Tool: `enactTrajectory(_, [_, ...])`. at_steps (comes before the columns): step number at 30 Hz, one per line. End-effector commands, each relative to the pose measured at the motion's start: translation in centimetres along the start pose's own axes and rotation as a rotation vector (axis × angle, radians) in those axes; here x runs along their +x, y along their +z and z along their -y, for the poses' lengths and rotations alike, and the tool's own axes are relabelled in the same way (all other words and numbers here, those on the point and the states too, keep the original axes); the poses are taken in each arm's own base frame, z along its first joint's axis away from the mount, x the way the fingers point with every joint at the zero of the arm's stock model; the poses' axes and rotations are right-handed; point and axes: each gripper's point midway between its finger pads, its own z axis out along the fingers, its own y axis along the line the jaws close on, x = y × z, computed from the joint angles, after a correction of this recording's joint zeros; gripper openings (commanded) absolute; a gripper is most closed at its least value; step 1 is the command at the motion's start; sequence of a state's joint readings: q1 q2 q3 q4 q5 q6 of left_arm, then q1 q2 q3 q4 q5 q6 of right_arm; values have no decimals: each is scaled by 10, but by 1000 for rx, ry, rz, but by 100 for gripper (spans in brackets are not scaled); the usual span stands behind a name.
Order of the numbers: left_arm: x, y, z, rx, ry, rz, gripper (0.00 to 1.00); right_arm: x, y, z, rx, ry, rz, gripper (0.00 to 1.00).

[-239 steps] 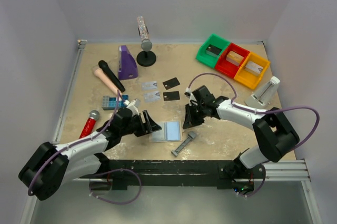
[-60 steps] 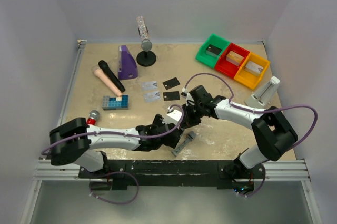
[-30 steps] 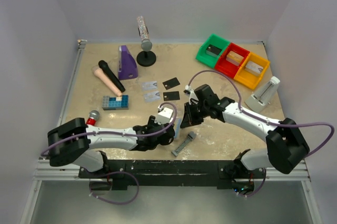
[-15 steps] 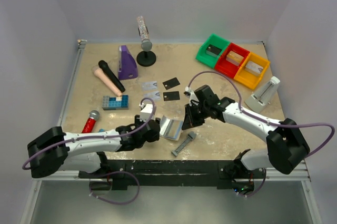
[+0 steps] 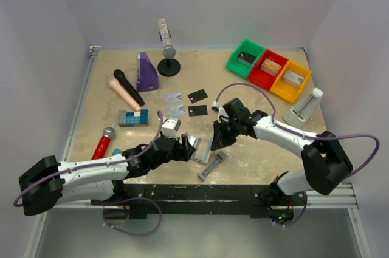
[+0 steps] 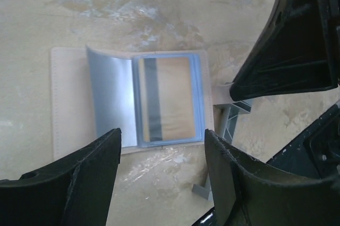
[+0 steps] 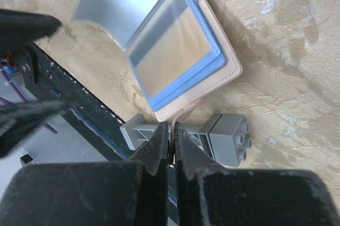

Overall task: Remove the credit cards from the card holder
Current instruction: Remove the credit card from the card holder.

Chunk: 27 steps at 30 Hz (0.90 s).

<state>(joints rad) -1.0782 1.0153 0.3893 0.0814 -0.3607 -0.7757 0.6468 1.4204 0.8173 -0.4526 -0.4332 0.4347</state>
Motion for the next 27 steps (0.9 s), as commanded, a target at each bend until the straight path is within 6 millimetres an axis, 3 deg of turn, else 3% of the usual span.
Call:
enactTrajectory(1, [-9, 13, 48, 176, 37, -21, 69, -21, -11, -14, -29, -44, 62, 0])
enactTrajectory(13, [3, 37, 51, 154, 72, -65, 72, -23, -26, -37, -127, -47, 96, 0])
enactTrajectory(27, [12, 46, 39, 87, 88, -89, 69, -23, -26, -38, -136, -43, 93, 0])
